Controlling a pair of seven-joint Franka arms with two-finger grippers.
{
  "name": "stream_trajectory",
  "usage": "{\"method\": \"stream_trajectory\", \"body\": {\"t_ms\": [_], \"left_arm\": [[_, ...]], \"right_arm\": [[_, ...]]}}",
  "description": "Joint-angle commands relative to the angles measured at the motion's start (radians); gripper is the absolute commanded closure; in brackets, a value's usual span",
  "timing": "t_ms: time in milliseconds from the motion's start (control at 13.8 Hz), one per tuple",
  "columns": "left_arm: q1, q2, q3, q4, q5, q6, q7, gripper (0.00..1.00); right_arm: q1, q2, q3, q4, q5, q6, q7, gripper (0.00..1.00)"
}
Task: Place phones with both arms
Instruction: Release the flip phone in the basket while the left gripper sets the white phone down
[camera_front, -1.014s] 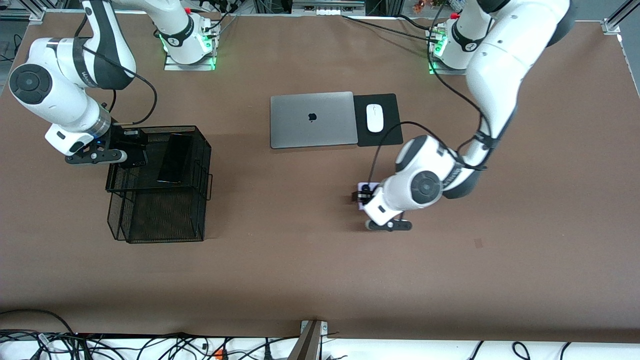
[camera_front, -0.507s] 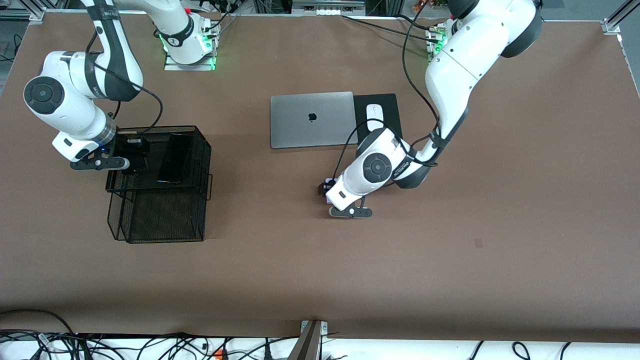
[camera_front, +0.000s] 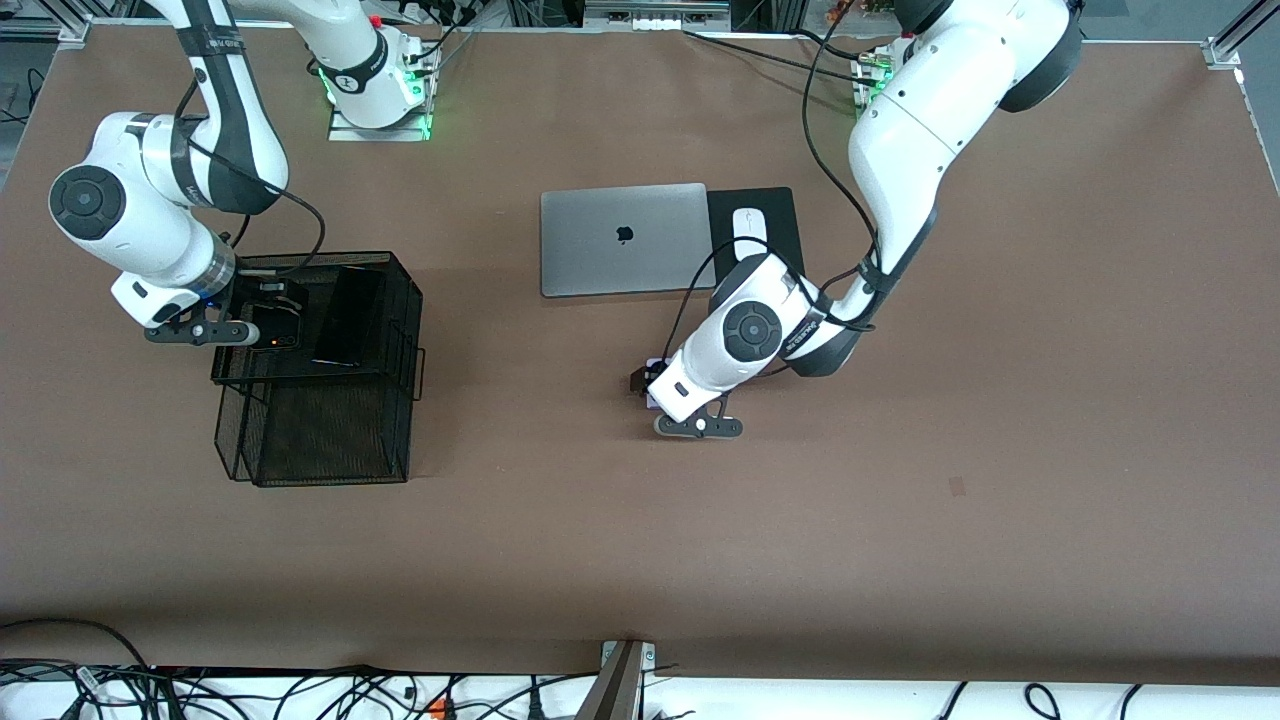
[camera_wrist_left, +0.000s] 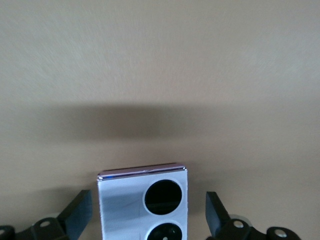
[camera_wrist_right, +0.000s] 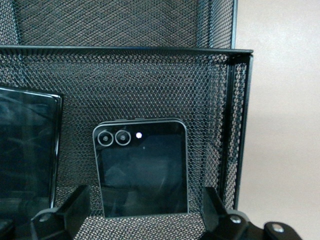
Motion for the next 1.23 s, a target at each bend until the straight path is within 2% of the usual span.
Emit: {"method": "stream_trajectory", "body": {"t_ms": [0,217,435,580,725,1014,1159], "left_arm": [[0.050,-0.137,0.010,-0.006,-0.015,-0.185,0.002,0.00],[0.163,-0.286,0.007,-0.006,-0.010,-0.432,0.047,0.00],[0.300,-0.395,0.006,-0.003,-0.010,-0.589,0.189,0.00],[0.381,-0.472,0.009,-0.003,-0.009,-0.620,0.293,0.00],[0.455,-0.550,0.010,-0.003,-0.006,-0.633,0.304,0.00],[0.555,-0.638,0.012,0.001,-0.004,-0.694,0.321,0.00],[0.602,-0.647,0.015,0.002,-0.013,-0.702,0.445,0.00]], "right_arm": [[-0.006,0.007,0.001,0.072,0.023,-0.077,-0.024,0.00],[0.014,0.017,0.024,0.213,0.024,-0.205,0.020,0.00],[0.024,0.074,0.139,0.361,0.028,-0.298,0.221,0.00],[0.034,0.132,0.233,0.457,0.102,-0.312,0.385,0.00],[0.063,0.217,0.293,0.557,0.156,-0.310,0.556,0.00],[0.121,0.443,0.391,0.814,0.167,-0.307,0.938,0.00],[0.135,0.555,0.434,0.940,0.167,-0.298,1.097,0.00]]}}
